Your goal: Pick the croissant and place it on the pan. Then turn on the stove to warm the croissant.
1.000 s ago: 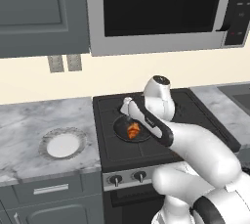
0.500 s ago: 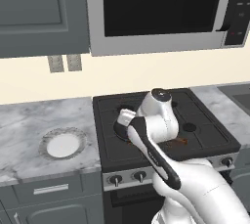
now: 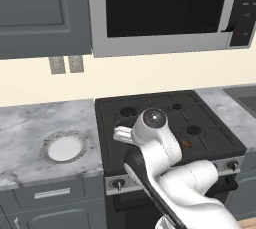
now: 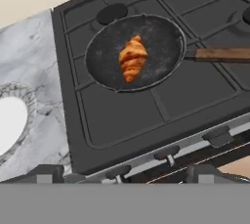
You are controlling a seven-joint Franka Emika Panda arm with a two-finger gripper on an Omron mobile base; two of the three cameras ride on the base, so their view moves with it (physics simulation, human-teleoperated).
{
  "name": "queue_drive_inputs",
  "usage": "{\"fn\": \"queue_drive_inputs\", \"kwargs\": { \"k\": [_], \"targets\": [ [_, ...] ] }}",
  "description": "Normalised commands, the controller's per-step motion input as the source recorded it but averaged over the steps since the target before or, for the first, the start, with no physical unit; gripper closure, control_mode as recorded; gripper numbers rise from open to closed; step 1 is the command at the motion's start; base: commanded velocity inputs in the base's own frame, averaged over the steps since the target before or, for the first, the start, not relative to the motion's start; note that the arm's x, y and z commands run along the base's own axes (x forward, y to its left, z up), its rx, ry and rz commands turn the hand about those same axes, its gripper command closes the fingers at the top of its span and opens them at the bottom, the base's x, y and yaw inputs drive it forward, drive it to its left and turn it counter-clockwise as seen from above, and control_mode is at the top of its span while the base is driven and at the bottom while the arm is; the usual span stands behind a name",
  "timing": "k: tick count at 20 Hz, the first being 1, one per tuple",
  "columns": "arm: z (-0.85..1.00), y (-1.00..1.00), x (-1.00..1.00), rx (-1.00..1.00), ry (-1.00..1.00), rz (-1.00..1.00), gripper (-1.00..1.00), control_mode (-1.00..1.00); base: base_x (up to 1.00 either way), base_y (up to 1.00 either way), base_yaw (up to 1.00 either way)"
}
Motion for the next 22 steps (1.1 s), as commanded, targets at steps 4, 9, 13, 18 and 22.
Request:
{"fn": "queue_drive_inputs", "kwargs": {
  "k": [4,9,13,18,22],
  "targets": [
    [0.20,0.21,-0.59,-0.10,-0.20,0.00,-1.00,-1.00,0.00,0.00,0.00],
    [0.17,0.21,-0.60,-0.09,-0.20,0.00,-1.00,-1.00,0.00,0.00,0.00],
    [0.01,0.13,-0.58,-0.08,-0.23,0.00,-1.00,-1.00,0.00,0.00,0.00],
    [-0.03,0.09,-0.43,-0.05,-0.26,0.01,-1.00,-1.00,0.00,0.00,0.00],
    [-0.20,0.01,-0.09,-0.02,-0.14,0.00,-1.00,-1.00,0.00,0.00,0.00]
  ]
}}
